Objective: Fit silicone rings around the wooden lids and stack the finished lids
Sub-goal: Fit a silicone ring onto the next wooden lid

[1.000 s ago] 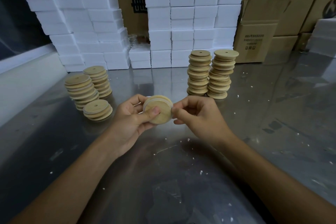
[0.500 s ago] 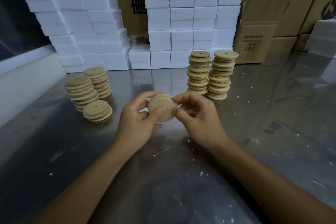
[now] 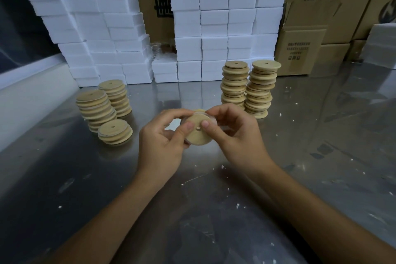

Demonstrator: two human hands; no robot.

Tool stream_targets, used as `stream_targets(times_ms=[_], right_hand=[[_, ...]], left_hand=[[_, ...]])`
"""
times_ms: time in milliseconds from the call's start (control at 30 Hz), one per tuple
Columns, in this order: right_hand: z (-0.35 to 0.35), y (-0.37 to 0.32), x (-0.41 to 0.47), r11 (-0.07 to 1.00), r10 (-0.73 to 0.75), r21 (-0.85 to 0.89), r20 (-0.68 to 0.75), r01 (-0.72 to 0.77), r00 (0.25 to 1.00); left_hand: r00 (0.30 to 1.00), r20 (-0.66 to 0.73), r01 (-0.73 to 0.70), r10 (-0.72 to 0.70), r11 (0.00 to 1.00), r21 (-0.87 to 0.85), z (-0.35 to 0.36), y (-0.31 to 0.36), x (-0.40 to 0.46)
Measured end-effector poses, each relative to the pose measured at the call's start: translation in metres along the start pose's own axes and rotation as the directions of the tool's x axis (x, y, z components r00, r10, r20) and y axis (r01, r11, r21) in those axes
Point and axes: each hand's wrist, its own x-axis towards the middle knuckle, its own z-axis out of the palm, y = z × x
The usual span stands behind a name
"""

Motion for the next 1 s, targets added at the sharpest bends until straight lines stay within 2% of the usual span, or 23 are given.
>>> stream_targets(times_ms=[100,200,300,367,567,767,900,1000], right_hand=[[0.004,-0.001,-0.002,0.998,0.04,0.051,0.033,-0.041,0.999],[0.009,-0.003,-0.005,0.992,0.075,0.094,0.108,-0.086,0.991],[0.011,-0.004,-0.007,0.993,0.093,0.066,0.089,-0.1,0.992],[0.011,-0.004,-0.007,0.992,0.105,0.072,0.056,-0.109,0.993],[0.009,-0.004,-0.003,0.974,0.165,0.162,-0.04,-0.156,0.986],[0.001,-0.007,0.0,0.907,0.32,0.314,-0.082,-0.28,0.944],[-0.001,-0.008,0.0,0.818,0.436,0.431,-0.035,-0.38,0.899],[0.0,-0.009,0.0,0.782,0.481,0.457,-0.011,-0.424,0.877]], left_hand=[[0.985,-0.062,0.151,-0.16,0.979,-0.137,0.001,0.001,0.001],[0.941,-0.084,0.289,-0.326,0.91,-0.296,0.003,-0.002,0.0],[0.891,-0.036,0.402,-0.453,0.822,-0.403,0.003,-0.002,-0.001],[0.875,0.011,0.444,-0.484,0.792,-0.419,0.003,-0.002,0.001],[0.892,0.075,0.445,-0.447,0.833,-0.33,-0.008,-0.001,0.007],[0.928,0.222,0.334,-0.298,0.932,-0.144,-0.012,-0.001,0.006],[0.942,0.195,0.303,-0.273,0.943,-0.14,-0.011,-0.003,0.006],[0.946,0.187,0.29,-0.266,0.95,-0.116,-0.011,-0.004,0.006]])
